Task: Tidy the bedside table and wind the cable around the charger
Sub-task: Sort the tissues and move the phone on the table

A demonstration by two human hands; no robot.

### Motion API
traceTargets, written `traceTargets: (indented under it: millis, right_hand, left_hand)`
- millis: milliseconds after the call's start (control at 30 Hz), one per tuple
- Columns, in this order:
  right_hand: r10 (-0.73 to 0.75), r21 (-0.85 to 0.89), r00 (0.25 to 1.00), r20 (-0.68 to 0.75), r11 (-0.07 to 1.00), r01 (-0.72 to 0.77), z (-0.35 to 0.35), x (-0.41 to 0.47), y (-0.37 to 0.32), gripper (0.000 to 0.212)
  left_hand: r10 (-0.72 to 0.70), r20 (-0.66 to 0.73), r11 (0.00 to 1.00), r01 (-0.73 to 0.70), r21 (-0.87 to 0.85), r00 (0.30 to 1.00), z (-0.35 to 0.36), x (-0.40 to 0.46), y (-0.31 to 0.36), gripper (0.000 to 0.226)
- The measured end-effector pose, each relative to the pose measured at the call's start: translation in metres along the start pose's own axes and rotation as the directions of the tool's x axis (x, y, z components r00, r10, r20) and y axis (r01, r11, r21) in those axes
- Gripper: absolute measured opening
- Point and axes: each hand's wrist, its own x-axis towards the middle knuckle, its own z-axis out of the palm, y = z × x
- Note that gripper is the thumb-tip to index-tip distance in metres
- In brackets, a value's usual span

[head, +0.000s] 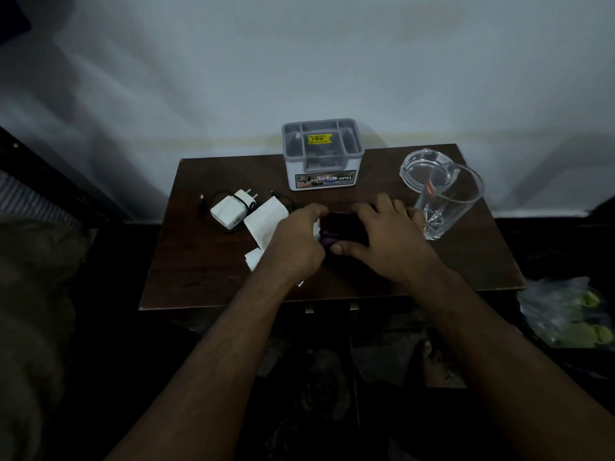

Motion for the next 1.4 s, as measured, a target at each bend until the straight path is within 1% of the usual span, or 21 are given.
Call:
traceTargets:
  millis: [67,133,233,300,333,433,467,500,533,600,633,700,767,867,933,1000,1067,1167,1233,1333,1400]
  right_hand:
    - [-0.003,0.028,1.0,-0.004,1.0,0.003,-0.003,0.0,0.0,0.068]
    - [-0.012,0.059,1.0,0.01,0.998,0.011,-0.005,0.0,0.002,0.059]
    - [-0.032,0.073,0.995,0.091,0.997,0.025,-0.008,-0.002,0.003,0.06]
    - [-0.04,-0.002,0.985,0.169,0.999,0.041,-0.008,-0.004,0.004,0.063]
    - [-0.038,-0.03,0.983,0.18,0.999,0.044,-0.007,-0.006,0.005,0.061]
    - [-0.029,-0.046,0.995,0.092,0.998,0.033,-0.008,-0.008,0.007,0.051]
    - [-0.024,-0.038,0.999,0.047,0.999,0.025,-0.01,-0.008,0.007,0.05]
    - [-0.019,-0.021,1.0,0.001,1.0,0.019,-0.012,-0.008,0.007,0.05]
    - [-0.016,0.003,0.999,-0.045,1.0,0.016,-0.013,-0.008,0.006,0.051]
    - [-0.032,0.041,0.99,-0.135,0.998,0.038,-0.017,-0.007,0.004,0.052]
    - [-0.051,0.051,0.984,-0.172,0.997,0.061,-0.018,-0.007,0.003,0.053]
    - [-0.099,0.071,0.971,-0.216,0.991,0.117,-0.02,-0.006,0.0,0.056]
    - [-0.153,0.082,0.961,-0.229,0.981,0.176,-0.021,-0.004,-0.004,0.059]
    - [-0.227,0.145,0.956,-0.187,0.956,0.255,-0.019,-0.003,-0.007,0.068]
    - [-0.252,0.289,0.96,-0.125,0.916,0.278,-0.017,-0.005,-0.007,0.075]
    - [-0.239,0.457,0.968,-0.073,0.855,0.246,-0.015,-0.007,-0.006,0.078]
    - [-0.214,0.538,0.976,-0.032,0.82,0.198,-0.015,-0.008,-0.007,0.084]
    - [-0.214,0.523,0.977,0.006,0.833,0.179,-0.013,-0.008,-0.011,0.094]
    - [-0.205,0.458,0.979,0.001,0.87,0.182,-0.009,-0.008,-0.011,0.091]
    - [-0.182,0.321,0.983,-0.014,0.931,0.176,-0.008,-0.007,-0.01,0.09]
    - [-0.177,0.262,0.984,-0.023,0.949,0.176,-0.008,-0.007,-0.01,0.091]
  left_hand:
    - [0.007,-0.015,1.0,-0.007,-0.017,1.0,0.001,0.001,0.001,0.066]
    - [0.001,-0.02,1.0,-0.002,-0.029,1.0,0.002,0.002,0.001,0.063]
    - [-0.026,-0.012,0.999,0.025,-0.022,1.0,0.004,0.003,0.002,0.063]
    - [-0.028,-0.008,0.999,0.028,-0.018,1.0,0.005,0.004,0.001,0.061]
    - [-0.027,-0.01,1.0,0.026,-0.013,1.0,0.006,0.005,0.001,0.06]
    - [-0.026,-0.035,1.0,0.025,-0.014,0.999,0.009,0.006,0.002,0.05]
    - [-0.034,-0.046,0.998,0.032,-0.049,0.998,0.01,0.007,0.003,0.042]
    - [-0.065,-0.049,0.989,0.058,-0.139,0.997,0.011,0.007,0.006,0.033]
    - [-0.117,-0.039,0.956,0.102,-0.276,0.992,0.011,0.007,0.01,0.026]
    - [-0.235,0.025,0.805,0.209,-0.555,0.972,0.009,0.009,0.018,0.035]
    - [-0.265,0.055,0.734,0.238,-0.636,0.963,0.007,0.01,0.021,0.041]
    - [-0.259,0.081,0.653,0.236,-0.719,0.963,0.003,0.011,0.024,0.047]
    - [-0.231,0.065,0.614,0.197,-0.765,0.971,0.001,0.009,0.024,0.044]
    - [-0.229,-0.022,0.616,0.127,-0.777,0.973,0.001,0.008,0.022,0.036]
    - [-0.261,-0.078,0.614,0.103,-0.782,0.962,-0.001,0.008,0.022,0.03]
    - [-0.295,-0.086,0.562,0.1,-0.821,0.952,-0.003,0.008,0.023,0.026]
    - [-0.311,-0.077,0.545,0.112,-0.831,0.947,-0.005,0.008,0.024,0.022]
    - [-0.317,-0.05,0.582,0.153,-0.798,0.947,-0.004,0.009,0.021,0.017]
    - [-0.309,-0.04,0.596,0.161,-0.787,0.95,-0.001,0.01,0.02,0.015]
    - [-0.303,-0.021,0.598,0.173,-0.783,0.953,0.002,0.01,0.019,0.022]
    - [-0.292,-0.02,0.612,0.17,-0.772,0.956,0.002,0.012,0.019,0.022]
